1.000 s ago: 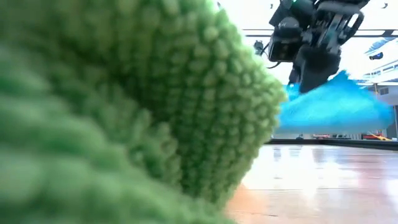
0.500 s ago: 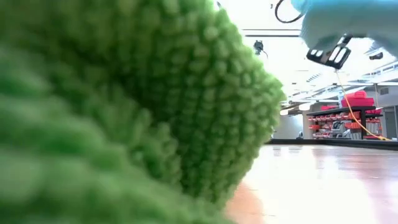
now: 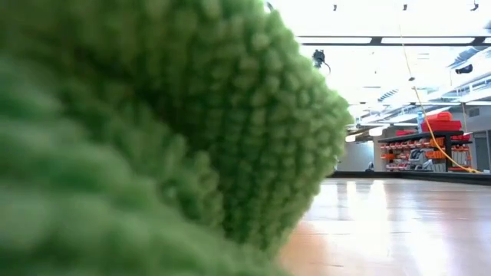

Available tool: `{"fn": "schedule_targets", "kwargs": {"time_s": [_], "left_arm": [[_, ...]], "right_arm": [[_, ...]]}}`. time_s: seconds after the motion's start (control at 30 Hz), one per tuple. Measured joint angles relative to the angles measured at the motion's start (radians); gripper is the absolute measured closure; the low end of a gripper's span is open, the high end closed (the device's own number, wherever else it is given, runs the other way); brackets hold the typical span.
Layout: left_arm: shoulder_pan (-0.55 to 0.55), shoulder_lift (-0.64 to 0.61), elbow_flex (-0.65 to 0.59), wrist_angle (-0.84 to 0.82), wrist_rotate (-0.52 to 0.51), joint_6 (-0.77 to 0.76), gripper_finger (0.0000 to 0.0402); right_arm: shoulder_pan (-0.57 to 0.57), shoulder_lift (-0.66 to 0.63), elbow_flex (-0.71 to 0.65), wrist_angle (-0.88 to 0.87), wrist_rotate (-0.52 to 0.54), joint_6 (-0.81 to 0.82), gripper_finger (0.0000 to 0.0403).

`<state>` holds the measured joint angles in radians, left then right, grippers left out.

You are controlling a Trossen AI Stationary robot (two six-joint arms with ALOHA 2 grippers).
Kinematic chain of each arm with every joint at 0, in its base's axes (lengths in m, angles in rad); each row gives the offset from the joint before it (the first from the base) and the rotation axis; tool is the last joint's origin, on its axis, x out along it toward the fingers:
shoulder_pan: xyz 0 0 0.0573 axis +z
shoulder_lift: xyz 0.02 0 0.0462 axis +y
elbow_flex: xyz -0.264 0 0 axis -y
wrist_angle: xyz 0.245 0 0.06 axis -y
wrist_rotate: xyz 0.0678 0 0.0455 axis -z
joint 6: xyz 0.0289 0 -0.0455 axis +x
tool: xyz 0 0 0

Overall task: Fold microfiber towels
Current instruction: Put the folded blue towel into the transparent bin

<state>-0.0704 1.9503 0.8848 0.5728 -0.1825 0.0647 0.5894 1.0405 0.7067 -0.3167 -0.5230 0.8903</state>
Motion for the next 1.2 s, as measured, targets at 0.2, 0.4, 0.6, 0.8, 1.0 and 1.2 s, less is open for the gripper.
{"fn": "schedule_targets", "kwargs": {"time_s": [0.2, 0.4, 0.6, 0.8, 1.0, 1.2], "left_arm": [[0.0, 0.0, 0.0, 0.001, 0.0, 0.0, 0.0391], [-0.002, 0.0, 0.0, 0.0, 0.0, -0.006, 0.0382], [-0.002, 0.0, 0.0, -0.001, 0.0, -0.027, 0.0372], [-0.002, 0.0, 0.0, -0.003, 0.0, -0.027, 0.0388], [-0.002, 0.0, 0.0, -0.003, 0.0, -0.027, 0.0389], [-0.002, 0.0, 0.0, -0.004, 0.0, -0.027, 0.0372]], "right_arm": [[0.156, -0.002, 0.0, -0.011, 0.098, 0.156, 0.0377], [0.286, -0.001, -0.016, -0.021, 0.24, 0.258, 0.0377], [0.34, -0.001, -0.089, 0.045, 0.29, 0.407, 0.0377], [0.345, 0.003, -0.167, 0.02, 0.313, 0.453, 0.0377], [0.343, 0.053, -0.18, 0.019, 0.312, 0.472, 0.0377], [0.343, 0.13, -0.18, 0.028, 0.228, 0.502, 0.0377]]}}
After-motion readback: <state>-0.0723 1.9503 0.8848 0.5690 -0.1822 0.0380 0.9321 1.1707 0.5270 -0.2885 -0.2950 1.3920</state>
